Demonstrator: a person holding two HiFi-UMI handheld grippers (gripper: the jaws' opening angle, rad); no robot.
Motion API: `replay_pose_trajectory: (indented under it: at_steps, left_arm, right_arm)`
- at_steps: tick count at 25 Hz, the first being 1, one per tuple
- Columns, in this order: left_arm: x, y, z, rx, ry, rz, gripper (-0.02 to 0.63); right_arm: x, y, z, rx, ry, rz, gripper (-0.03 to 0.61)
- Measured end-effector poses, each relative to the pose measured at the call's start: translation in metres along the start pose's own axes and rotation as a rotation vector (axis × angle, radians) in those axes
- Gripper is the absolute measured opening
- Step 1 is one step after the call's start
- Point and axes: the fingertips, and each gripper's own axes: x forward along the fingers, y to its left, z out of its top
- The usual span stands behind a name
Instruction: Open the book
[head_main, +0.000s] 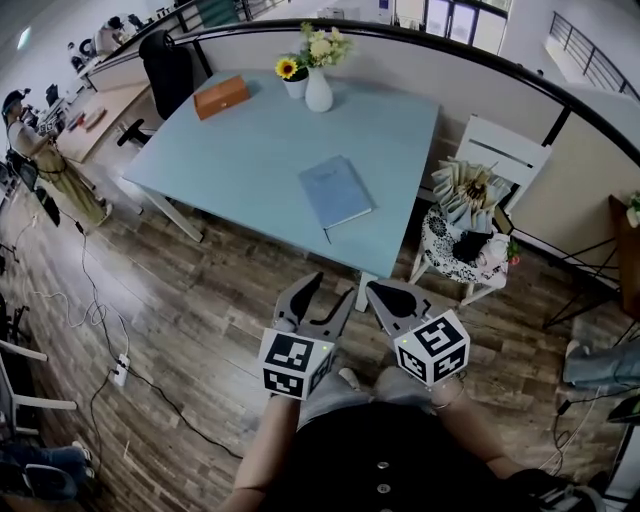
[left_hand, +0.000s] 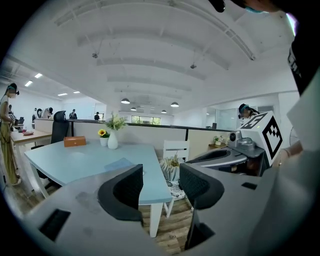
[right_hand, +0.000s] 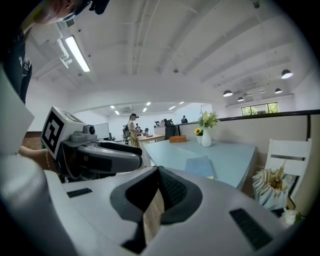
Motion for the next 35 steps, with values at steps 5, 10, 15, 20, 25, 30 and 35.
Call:
replay_pose_trajectory:
  at_steps: [5, 10, 15, 20, 25, 30, 35]
  left_arm:
    - [0.007, 0.01, -0.004, -0.028, 0.0, -0.016, 0.21]
    - [0.014, 0.018, -0.01, -0.048, 0.014, -0.015, 0.21]
    - [0.027, 0.032, -0.017, -0.073, 0.035, -0.004, 0.21]
    - [0.053, 0.054, -0.011, -0.074, 0.042, 0.029, 0.21]
    - [0.082, 0.079, -0.005, -0.085, 0.057, 0.076, 0.21]
    - [0.11, 0.099, 0.018, -0.08, 0.018, 0.114, 0.21]
    - [0.131, 0.115, 0.033, -0.076, 0.014, 0.158, 0.21]
  right_arm:
    - [0.006, -0.003, -0.008, 0.007, 0.033, -0.02, 0.006]
    - [0.017, -0.014, -0.012, 0.024, 0.051, -0.017, 0.006]
    - [0.039, -0.022, -0.011, 0.022, 0.063, 0.024, 0.006]
    - [0.064, -0.047, 0.002, 0.009, 0.057, 0.051, 0.006]
    - [0.093, -0.078, 0.013, -0.014, 0.071, 0.103, 0.006]
    - [0.12, -0.103, 0.022, -0.04, 0.094, 0.166, 0.006]
    - [0.135, -0.126, 0.042, -0.051, 0.074, 0.194, 0.006]
